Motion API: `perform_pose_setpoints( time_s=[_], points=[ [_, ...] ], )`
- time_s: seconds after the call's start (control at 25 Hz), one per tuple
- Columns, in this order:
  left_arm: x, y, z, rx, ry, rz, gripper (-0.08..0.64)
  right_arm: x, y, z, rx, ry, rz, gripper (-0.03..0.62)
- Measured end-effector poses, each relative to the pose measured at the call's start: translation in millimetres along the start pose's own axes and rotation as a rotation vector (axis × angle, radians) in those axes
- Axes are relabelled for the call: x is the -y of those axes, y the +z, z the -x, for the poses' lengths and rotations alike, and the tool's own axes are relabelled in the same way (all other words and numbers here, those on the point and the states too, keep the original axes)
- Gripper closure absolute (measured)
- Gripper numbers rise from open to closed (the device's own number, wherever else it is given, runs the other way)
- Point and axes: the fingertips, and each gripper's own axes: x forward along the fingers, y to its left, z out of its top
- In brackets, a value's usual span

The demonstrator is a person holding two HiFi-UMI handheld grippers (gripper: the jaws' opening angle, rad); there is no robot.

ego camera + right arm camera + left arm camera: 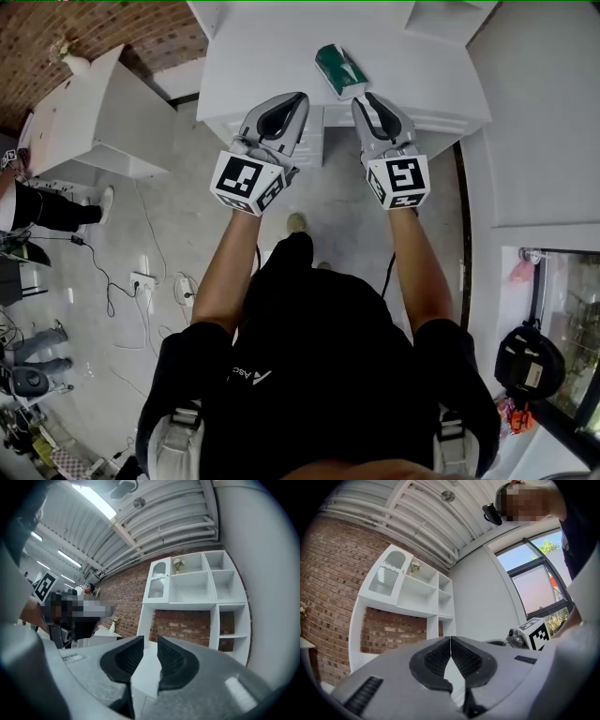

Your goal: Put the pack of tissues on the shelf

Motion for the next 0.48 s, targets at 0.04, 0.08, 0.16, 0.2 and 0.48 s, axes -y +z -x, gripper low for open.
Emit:
perform_pose_setpoints(
  time_s=[0.04,0.08,0.16,0.2,0.48],
  points=[
    [-7,-4,-5,-0.002,-0.002,0.002,0.558,3,-7,-9,-0.013,-0.004,-0.001,0.501],
    [-16,-8,-10,-0.004,-0.005,0.003,0.558,6,-14,-19,-0.028,-0.006,-0.002,0.494],
    [-33,-18,-22,-0.011,-0.017,0.005,0.558,12,-31,-40,-0.064,-0.009,-0.008,0.463],
    [-42,-22,-29,-0.015,-0.027,0.006,0.558,15,-40,-51,-0.083,-0.013,-0.011,0.446],
    [-90,-54,-72,-0.041,-0.106,0.042,0.558,42,-102,-109,-0.201,-0.069,-0.050,0.312]
  ],
)
